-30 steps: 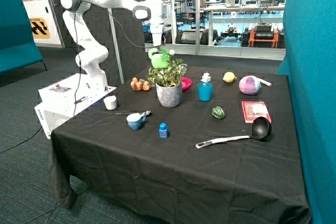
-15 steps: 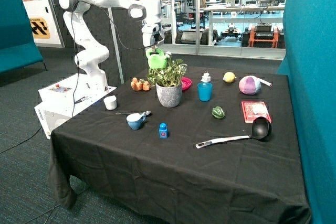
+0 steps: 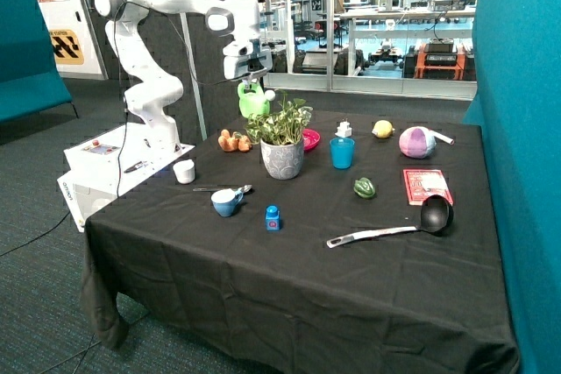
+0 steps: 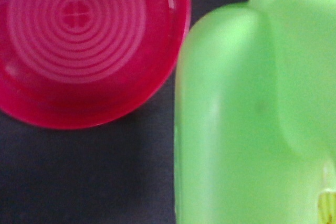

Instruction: Water the pot plant and put the can on the plate

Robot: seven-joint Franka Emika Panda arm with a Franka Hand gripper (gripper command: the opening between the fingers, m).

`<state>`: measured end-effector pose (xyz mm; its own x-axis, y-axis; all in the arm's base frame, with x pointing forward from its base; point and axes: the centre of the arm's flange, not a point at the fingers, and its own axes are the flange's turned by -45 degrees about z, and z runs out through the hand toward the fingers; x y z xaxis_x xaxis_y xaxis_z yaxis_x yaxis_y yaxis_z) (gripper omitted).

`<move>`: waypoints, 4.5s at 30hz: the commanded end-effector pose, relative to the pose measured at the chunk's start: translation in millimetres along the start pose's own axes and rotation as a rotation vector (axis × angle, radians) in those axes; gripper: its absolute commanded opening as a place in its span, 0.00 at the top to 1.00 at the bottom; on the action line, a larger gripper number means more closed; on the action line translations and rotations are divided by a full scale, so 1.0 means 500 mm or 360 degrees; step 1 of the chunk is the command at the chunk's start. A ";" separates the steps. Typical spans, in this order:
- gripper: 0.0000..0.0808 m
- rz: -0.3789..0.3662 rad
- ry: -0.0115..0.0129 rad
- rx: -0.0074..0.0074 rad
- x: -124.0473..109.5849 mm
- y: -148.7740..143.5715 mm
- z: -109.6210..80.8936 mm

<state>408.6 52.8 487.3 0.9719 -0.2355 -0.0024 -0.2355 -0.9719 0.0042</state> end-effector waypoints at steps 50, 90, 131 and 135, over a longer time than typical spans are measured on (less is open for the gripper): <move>1.00 0.0726 0.00023 0.00074 -0.003 0.103 -0.042; 1.00 0.0624 0.00025 0.00073 0.112 0.150 -0.015; 1.00 0.0580 0.00026 0.00072 0.129 0.113 0.017; 1.00 0.0567 0.00026 0.00072 0.126 0.121 0.010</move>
<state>461.3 -16.4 480.4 0.8256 -0.5642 -0.0038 -0.5642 -0.8256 0.0038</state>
